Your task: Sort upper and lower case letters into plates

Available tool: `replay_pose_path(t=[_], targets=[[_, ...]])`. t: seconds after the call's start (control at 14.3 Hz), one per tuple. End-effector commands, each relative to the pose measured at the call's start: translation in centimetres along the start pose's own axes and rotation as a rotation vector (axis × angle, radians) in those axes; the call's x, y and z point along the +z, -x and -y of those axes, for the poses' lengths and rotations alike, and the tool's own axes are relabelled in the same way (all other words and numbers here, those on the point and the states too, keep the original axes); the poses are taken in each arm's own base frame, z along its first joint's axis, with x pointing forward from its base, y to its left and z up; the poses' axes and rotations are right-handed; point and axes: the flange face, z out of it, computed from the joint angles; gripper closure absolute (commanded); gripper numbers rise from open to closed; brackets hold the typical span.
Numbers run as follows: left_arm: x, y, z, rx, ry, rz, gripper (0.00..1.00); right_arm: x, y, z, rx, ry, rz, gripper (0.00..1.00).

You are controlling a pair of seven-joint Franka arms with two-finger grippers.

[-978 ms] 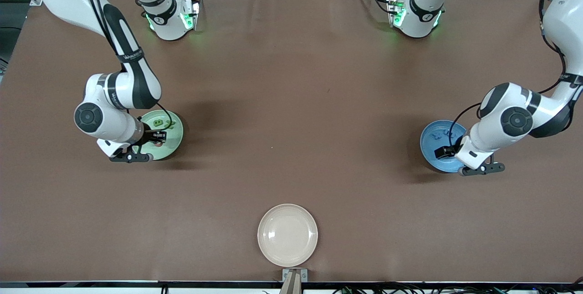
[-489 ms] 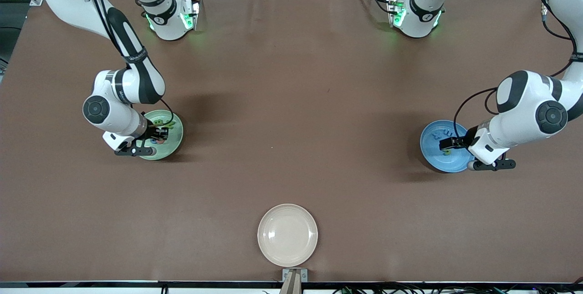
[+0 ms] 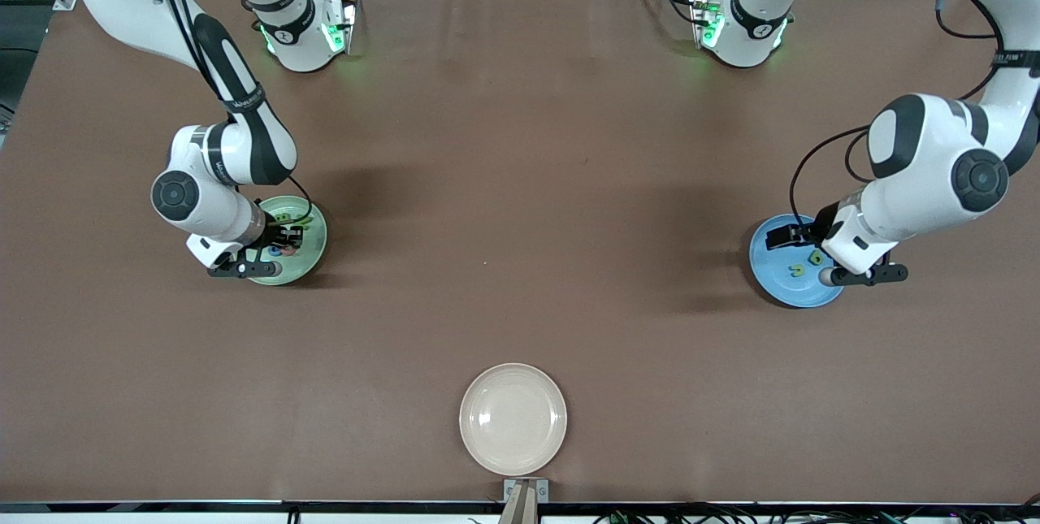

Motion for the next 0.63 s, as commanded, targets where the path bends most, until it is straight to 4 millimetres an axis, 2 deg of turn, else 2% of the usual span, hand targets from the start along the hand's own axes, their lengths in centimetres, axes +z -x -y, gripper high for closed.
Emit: replay_pose_path(t=[0.0,0.14,0.28,0.42,0.56], targets=[[-1.8,2.0,-1.2,0.002,-0.016,-0.02,0.01,-0.2,0.1,0.0,-0.004,-0.002,-0.002,0.0],[-3.0,2.8,-2.4,-0.006,-0.008,-0.037,0.01,-1.2,-0.1,0.2,-0.004,-0.004,0.004,0.0],[-3.6,3.2,-3.3,-0.008,0.005,-0.045,0.01,-4.4,-1.1,0.1,-0.001,-0.012,0.043,0.0],[-4.4,3.5,-4.1,-0.009,0.012,-0.06,0.01,-10.1,-3.0,-0.4,0.002,-0.02,0.09,0.0],[-5.8,3.7,-3.6,-0.018,-0.009,-0.075,0.01,-16.2,-4.8,-2.8,0.032,-0.022,0.131,0.0]])
